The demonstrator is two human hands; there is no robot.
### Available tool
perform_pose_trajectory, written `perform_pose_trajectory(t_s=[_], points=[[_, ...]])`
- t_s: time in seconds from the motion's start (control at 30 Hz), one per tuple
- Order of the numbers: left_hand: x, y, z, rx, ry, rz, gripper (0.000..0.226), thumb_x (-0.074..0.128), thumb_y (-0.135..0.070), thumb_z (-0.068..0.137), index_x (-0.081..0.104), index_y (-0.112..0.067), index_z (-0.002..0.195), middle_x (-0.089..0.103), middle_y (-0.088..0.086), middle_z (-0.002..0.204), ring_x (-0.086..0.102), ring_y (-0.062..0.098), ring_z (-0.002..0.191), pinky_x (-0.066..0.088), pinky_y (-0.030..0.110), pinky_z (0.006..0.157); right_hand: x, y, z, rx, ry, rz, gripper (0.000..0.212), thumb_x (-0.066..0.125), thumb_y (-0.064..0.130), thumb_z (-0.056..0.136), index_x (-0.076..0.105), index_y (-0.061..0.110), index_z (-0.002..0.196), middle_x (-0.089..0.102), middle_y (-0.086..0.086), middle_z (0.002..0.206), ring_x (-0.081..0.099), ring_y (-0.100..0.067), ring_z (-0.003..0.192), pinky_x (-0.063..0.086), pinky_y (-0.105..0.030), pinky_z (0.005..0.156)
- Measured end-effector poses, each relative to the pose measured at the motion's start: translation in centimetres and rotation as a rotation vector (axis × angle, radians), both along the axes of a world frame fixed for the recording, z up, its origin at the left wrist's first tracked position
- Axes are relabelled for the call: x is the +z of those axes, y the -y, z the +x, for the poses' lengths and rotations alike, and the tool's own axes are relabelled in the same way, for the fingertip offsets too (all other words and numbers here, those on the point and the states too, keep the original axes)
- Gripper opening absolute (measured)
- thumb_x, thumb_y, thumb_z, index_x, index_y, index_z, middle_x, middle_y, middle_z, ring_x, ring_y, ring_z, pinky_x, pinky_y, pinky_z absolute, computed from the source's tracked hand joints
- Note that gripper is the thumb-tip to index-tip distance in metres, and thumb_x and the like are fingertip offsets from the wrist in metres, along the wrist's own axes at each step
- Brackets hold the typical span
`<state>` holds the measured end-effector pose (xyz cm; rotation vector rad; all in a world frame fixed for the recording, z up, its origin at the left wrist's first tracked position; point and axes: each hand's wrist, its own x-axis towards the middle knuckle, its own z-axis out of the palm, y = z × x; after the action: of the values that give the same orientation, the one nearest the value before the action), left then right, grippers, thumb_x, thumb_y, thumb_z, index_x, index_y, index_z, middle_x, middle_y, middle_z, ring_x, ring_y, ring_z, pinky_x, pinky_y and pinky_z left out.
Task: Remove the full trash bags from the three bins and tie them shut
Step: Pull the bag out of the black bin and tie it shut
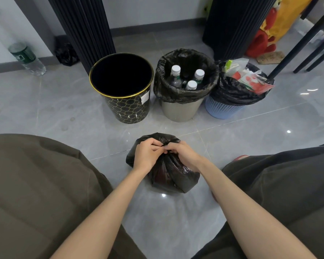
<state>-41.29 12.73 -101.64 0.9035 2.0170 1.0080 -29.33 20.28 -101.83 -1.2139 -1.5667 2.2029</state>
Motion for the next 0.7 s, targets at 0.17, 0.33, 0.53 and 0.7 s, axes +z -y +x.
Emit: perform_pose_trajectory(t_s=[0.17, 0.33, 0.53, 0.7], points=[[0.3, -0.2, -0.3, -0.015, 0.126, -0.019, 0.024, 0.075, -0.023, 0.077, 0.059, -0.021, 0.094, 0.071, -0.006, 0.077, 0.065, 0.001, 0.075, 0.046, 0.010, 0.066, -1.0, -0.3, -0.4, -0.130, 0.013, -0.093, 0.035, 0.041, 0.025, 0.100, 0.066, 0.011, 0.080, 0.064, 0.001, 0.067, 0.059, -0.009, 0.064, 0.047, -0.022, 0.074], [0.9, -0.6, -1.3, 0.112, 0.349, 0.022, 0.022, 0.072, -0.026, 0.081, 0.067, -0.019, 0.101, 0.067, -0.007, 0.078, 0.061, -0.001, 0.075, 0.044, 0.004, 0.063, -0.9, -0.2, -0.7, -0.154, 0.098, -0.045, 0.026, 0.046, 0.028, 0.096, 0.061, 0.019, 0.076, 0.051, 0.003, 0.068, 0.042, -0.009, 0.063, 0.034, -0.023, 0.067], [0.3, -0.6, -1.3, 0.090, 0.049, 0.008, 0.020, 0.076, -0.023, 0.076, 0.074, -0.012, 0.092, 0.069, -0.004, 0.081, 0.060, 0.005, 0.074, 0.046, 0.010, 0.069, -0.2, -0.2, -0.5, -0.091, 0.142, 0.004, 0.038, 0.042, 0.030, 0.098, 0.054, 0.016, 0.065, 0.048, 0.006, 0.053, 0.040, -0.009, 0.055, 0.034, -0.024, 0.068], [1.4, -0.9, -1.4, 0.221, 0.010, 0.054, 0.023, 0.075, -0.025, 0.077, 0.075, -0.011, 0.095, 0.070, -0.003, 0.085, 0.063, 0.009, 0.082, 0.047, 0.020, 0.080, -0.1, -0.2, 0.6, 0.014, 0.169, 0.140, 0.041, 0.034, 0.031, 0.102, 0.055, 0.016, 0.070, 0.054, 0.012, 0.052, 0.050, 0.003, 0.047, 0.040, -0.009, 0.058]])
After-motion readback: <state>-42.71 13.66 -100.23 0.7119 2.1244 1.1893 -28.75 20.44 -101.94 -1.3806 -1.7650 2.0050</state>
